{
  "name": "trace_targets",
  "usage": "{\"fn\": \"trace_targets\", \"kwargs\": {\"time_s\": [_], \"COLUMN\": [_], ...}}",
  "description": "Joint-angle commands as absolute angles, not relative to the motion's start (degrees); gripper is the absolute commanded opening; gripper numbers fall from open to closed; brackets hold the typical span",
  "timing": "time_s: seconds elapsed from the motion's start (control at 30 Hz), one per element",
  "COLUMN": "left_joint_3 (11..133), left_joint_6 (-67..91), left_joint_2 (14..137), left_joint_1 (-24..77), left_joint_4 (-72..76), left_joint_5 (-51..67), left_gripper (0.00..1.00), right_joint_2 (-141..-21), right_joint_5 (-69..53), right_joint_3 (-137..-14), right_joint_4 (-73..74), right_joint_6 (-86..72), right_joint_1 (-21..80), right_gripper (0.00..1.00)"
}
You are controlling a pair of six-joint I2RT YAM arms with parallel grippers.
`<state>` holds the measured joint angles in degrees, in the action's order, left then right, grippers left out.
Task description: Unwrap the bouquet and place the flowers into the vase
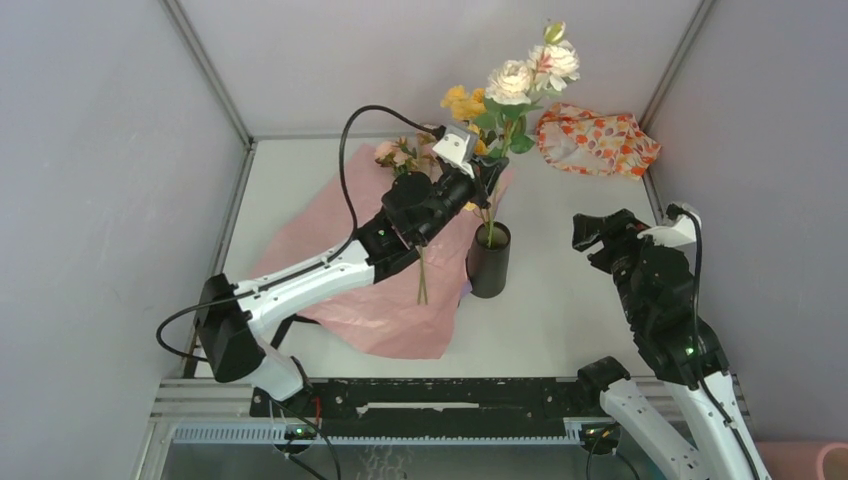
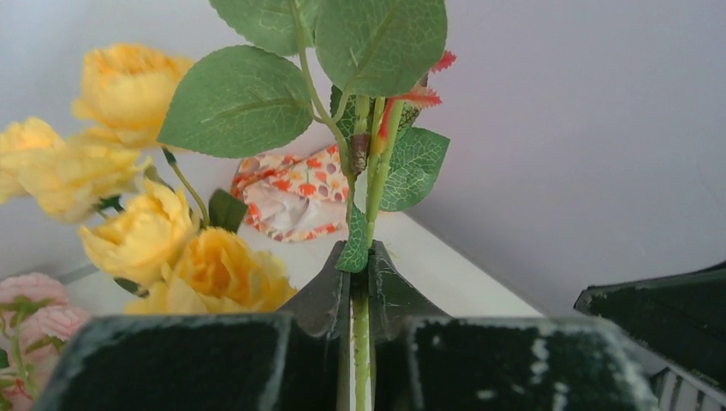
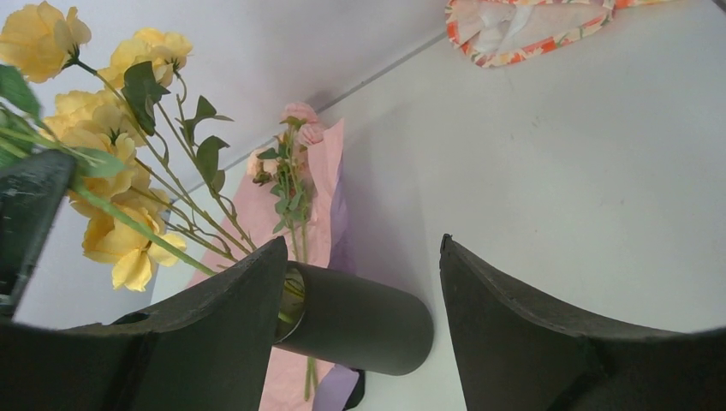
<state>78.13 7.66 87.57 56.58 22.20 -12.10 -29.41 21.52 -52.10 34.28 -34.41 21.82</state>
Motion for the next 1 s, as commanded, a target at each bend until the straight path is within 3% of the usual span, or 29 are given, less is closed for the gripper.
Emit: {"fn": "trace_targets", "kwargs": {"time_s": [0.0,0.27,0.37,0.97], "left_joint_3": [76.77,71.62,69.54,65.77], "left_joint_6": [8.92,9.68,10.37,9.50], "left_joint_2": [87.70,86.44,85.32,68.38], "left_joint_1": [57.50,59.18,59.24,63.40], "left_joint_4": [26.22,26.24,26.20,19.36], "left_joint_5": [-14.43,-16.56,-17.44,-26.22], "left_gripper": [0.11,0.45,0.52,0.58], "right_joint_2": [-30.16,-30.76,-31.15,-31.50], "right_joint_5": [20.67,20.04,19.21,14.44], "right_joint_3": [-51.98,-52.03,-52.03,-52.12], "right_joint_4": [31.65,31.09,30.41,24.57], "right_joint_6": [-34.20,-34.47,-34.67,-32.46], "right_joint_1": [21.80,21.79,21.72,21.77], "right_gripper": [0.75,0.75,0.75,0.75]}}
